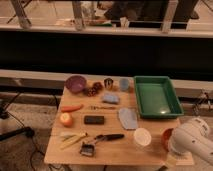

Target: Stack bowls into tray

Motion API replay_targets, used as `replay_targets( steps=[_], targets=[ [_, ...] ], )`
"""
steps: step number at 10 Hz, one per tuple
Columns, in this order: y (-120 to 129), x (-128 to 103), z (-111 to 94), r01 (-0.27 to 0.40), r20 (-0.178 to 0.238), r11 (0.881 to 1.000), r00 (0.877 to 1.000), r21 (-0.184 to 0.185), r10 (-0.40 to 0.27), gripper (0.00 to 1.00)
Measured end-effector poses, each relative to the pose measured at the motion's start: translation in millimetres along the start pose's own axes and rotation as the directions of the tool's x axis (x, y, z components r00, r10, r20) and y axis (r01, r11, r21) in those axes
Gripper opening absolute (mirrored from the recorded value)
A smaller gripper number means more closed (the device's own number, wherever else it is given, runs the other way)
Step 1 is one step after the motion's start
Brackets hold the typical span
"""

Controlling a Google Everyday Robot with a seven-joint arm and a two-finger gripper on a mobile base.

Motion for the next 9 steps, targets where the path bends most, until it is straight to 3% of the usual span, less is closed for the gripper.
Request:
replay_targets(
  steps=[5,7,9],
  targets=[
    [-13.0,7.5,5.6,-0.029,0.047,1.0,0.998,0.0,0.029,0.32],
    [-17.1,7.4,0.4,-0.03,0.078,0.999,0.997,0.01,0.029,0.08],
    [-20.4,2.4,-13.4,-0.024,0.112,0.999,0.994,0.023,0.021,0.0]
  ],
)
